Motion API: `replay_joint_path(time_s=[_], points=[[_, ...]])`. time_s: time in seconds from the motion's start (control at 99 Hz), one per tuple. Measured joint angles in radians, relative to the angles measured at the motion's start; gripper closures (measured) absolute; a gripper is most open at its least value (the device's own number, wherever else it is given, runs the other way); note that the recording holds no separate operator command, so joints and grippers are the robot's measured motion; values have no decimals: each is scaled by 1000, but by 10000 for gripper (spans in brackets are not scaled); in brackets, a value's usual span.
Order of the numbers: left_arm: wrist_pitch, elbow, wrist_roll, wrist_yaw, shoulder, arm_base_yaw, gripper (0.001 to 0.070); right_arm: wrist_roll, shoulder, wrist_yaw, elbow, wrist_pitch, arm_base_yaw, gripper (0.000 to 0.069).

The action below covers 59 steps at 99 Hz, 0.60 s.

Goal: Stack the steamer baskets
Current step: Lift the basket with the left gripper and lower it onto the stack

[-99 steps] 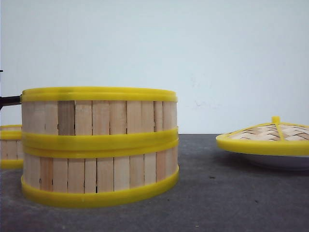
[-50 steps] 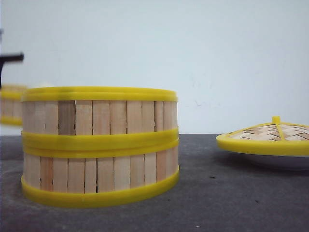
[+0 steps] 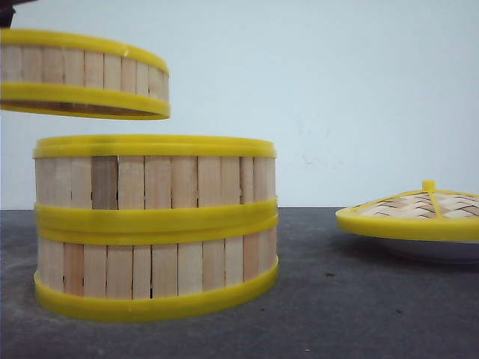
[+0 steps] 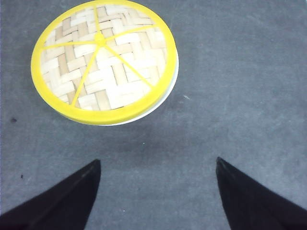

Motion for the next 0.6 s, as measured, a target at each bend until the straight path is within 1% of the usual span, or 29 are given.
replay_joint_path(time_s=[0.162,0.333,0.515,0.596], points=[[-21,-24,11,1,-92,-69,688,0,0,0,0,3,0,220],[-10,-111,12,5,-187,-171,688,0,0,0,0,11,0,220],[-10,-143,12,8,-205,-262,688,0,0,-1,0,11,0,220],[11,-164,12,7,-206,-296,688,0,0,-2,0,11,0,220]])
